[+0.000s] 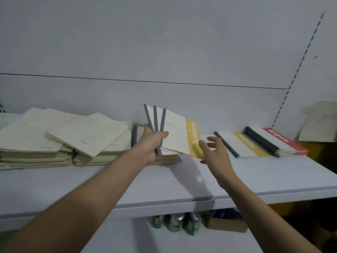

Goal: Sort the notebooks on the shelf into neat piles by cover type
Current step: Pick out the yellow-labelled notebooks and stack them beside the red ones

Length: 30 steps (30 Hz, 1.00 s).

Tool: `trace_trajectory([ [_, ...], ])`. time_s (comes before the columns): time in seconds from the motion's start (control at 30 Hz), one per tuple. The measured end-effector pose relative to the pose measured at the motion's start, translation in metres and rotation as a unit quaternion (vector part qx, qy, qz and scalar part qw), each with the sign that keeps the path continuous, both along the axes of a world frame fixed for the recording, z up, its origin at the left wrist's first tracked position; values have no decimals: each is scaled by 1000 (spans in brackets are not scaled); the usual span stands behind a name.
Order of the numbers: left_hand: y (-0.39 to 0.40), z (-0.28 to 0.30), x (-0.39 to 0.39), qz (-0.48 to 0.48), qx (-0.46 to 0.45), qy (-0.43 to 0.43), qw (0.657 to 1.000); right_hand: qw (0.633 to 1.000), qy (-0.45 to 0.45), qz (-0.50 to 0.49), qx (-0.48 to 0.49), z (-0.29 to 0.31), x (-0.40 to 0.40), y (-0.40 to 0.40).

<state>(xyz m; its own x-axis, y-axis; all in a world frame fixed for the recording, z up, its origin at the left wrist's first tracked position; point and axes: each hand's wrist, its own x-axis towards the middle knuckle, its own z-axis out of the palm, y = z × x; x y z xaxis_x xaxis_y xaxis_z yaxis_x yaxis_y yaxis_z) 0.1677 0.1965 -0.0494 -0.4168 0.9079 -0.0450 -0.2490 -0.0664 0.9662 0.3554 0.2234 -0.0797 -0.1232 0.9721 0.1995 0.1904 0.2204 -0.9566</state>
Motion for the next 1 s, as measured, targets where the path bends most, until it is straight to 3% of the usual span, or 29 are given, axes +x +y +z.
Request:
trace_trajectory([
  [0.17, 43, -22, 78, -28, -80, -21, 996, 997, 9, 42, -65, -17, 65, 24],
  [0.3, 69, -42, 144, -24, -84, -27, 996, 993, -23, 39, -109, -21, 130, 67],
  [0.43, 99, -52, 196, -14, -68, -5, 998, 994, -66, -1, -85, -30, 171, 121],
  [0.53, 121, -69, 226, 56, -77, 128, 987, 994, -98, -24, -46, -33, 189, 151],
  [0.63, 143, -84, 242, 94, -102, 297, 945, 985, -171, -36, -1, -32, 195, 175],
  [0.7, 161, -88, 245, 95, -161, 414, 891, 965, -254, -51, 33, -39, 195, 188],
  [0.77, 174, -92, 245, 94, -205, 527, 819, 916, -385, -76, 85, -51, 194, 195],
  [0.83, 180, -97, 245, 105, -198, 568, 792, 863, -471, -111, 146, -66, 191, 198],
  [1.0, 186, -111, 239, 138, -171, 565, 795, 865, -457, -113, 173, -84, 187, 204],
])
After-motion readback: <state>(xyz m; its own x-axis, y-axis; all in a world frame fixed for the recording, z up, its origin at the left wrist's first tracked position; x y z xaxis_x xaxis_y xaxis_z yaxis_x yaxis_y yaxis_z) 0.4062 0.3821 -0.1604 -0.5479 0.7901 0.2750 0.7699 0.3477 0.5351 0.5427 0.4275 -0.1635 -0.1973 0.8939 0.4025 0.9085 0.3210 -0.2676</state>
